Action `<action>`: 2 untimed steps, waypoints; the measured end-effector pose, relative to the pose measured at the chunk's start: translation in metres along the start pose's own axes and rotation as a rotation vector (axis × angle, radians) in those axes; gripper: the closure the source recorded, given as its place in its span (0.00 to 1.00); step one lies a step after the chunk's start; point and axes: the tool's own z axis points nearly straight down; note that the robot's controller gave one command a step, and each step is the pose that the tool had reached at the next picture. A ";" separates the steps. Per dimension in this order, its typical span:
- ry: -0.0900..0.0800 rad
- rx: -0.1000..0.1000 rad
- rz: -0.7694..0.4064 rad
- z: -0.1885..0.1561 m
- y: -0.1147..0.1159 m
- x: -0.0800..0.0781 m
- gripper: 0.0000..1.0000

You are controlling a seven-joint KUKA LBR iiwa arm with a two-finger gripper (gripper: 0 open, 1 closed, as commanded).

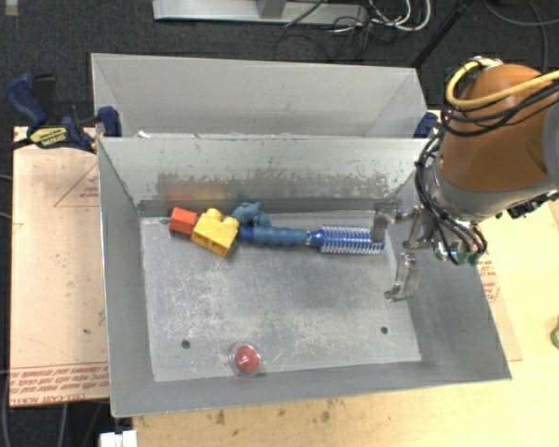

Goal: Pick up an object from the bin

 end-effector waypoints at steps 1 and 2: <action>-0.004 -0.002 0.377 0.085 0.036 -0.052 0.00; -0.013 -0.001 -0.115 -0.005 0.097 -0.029 0.00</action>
Offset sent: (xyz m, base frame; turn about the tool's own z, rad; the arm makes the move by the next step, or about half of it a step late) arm 0.0522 0.0341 -0.0832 0.3800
